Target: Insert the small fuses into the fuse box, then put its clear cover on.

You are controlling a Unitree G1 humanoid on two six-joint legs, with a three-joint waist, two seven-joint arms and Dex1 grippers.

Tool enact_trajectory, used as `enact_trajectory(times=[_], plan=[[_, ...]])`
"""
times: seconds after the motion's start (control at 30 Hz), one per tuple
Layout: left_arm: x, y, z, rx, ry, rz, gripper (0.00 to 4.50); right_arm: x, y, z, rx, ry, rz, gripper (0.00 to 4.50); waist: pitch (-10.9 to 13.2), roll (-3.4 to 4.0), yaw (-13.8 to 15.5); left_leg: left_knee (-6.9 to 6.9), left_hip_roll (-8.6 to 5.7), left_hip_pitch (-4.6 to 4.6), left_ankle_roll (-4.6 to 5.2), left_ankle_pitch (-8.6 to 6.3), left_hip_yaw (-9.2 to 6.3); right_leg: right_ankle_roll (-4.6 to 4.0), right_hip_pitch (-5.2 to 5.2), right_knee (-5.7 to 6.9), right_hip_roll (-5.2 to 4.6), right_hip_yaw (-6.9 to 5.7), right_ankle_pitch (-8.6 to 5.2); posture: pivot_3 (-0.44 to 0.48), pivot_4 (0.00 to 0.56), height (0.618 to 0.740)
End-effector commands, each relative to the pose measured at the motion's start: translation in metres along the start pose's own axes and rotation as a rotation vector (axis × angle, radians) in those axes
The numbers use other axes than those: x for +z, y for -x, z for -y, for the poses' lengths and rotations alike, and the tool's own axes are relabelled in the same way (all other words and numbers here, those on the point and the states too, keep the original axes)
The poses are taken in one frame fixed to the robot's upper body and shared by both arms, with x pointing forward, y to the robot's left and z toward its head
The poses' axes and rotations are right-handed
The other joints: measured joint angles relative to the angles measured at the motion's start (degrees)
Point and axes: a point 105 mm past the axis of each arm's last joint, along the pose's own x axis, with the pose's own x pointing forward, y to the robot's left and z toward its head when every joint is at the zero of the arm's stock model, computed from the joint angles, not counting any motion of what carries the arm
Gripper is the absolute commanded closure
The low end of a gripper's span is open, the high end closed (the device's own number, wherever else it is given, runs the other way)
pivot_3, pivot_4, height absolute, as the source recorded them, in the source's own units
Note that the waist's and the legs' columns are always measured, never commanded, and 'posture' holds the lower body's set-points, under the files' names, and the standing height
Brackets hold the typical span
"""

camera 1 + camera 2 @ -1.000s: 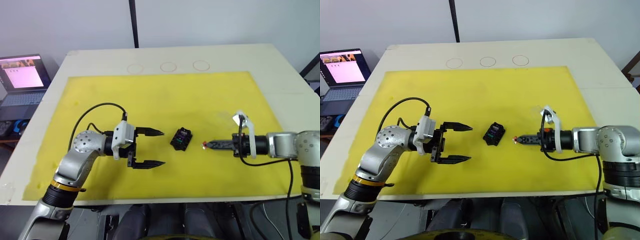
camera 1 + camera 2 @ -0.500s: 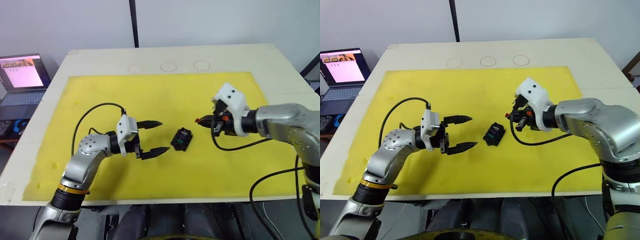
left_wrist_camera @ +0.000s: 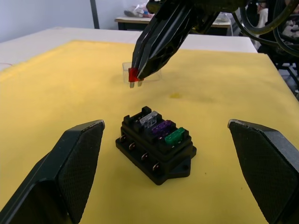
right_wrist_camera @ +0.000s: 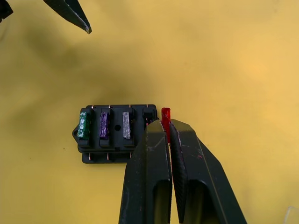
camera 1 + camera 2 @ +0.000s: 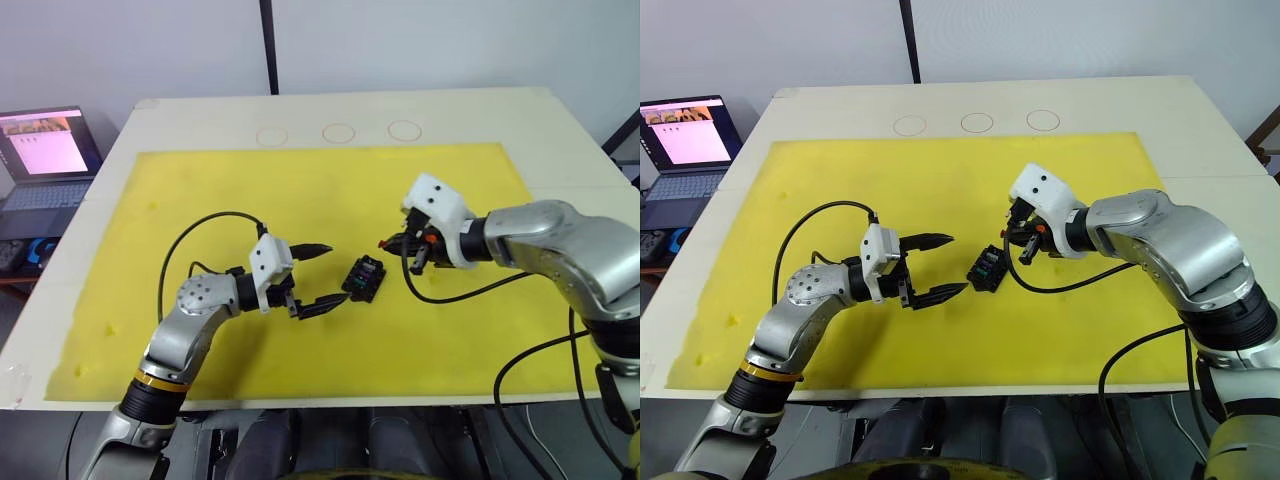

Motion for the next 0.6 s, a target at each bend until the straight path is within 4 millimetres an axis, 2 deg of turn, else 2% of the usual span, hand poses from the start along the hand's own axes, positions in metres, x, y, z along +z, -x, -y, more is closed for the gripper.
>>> enact_trajectory(times=[0.03, 0.2, 0.6], plan=[[0.006, -0.002, 0.002, 0.000, -0.020, 0.021, 0.00, 0.014, 0.004, 0.001, -0.006, 0.041, 0.038, 4.45, 0.00, 0.00, -0.05, 0.00, 0.00, 0.00, 0.00, 0.00, 0.00, 0.00, 0.00, 0.00, 0.00, 0.00, 0.00, 0.000, 0.150, 0.740], [0.003, -0.003, 0.001, 0.005, -0.023, 0.014, 0.00, 0.016, -0.002, -0.005, 0.027, -0.005, 0.046, 4.45, 0.00, 0.00, -0.01, -0.01, 0.01, 0.00, 0.00, 0.00, -0.01, 0.00, 0.00, 0.00, 0.00, 0.00, 0.00, 0.000, 0.150, 0.740], [0.002, -0.002, 0.001, 0.017, -0.021, 0.012, 0.00, 0.009, -0.010, -0.007, 0.030, 0.010, 0.024, 4.45, 0.00, 0.00, -0.02, -0.02, 0.00, 0.00, 0.00, 0.00, -0.01, 0.00, -0.02, 0.00, 0.00, 0.00, 0.00, 0.000, 0.150, 0.740]])
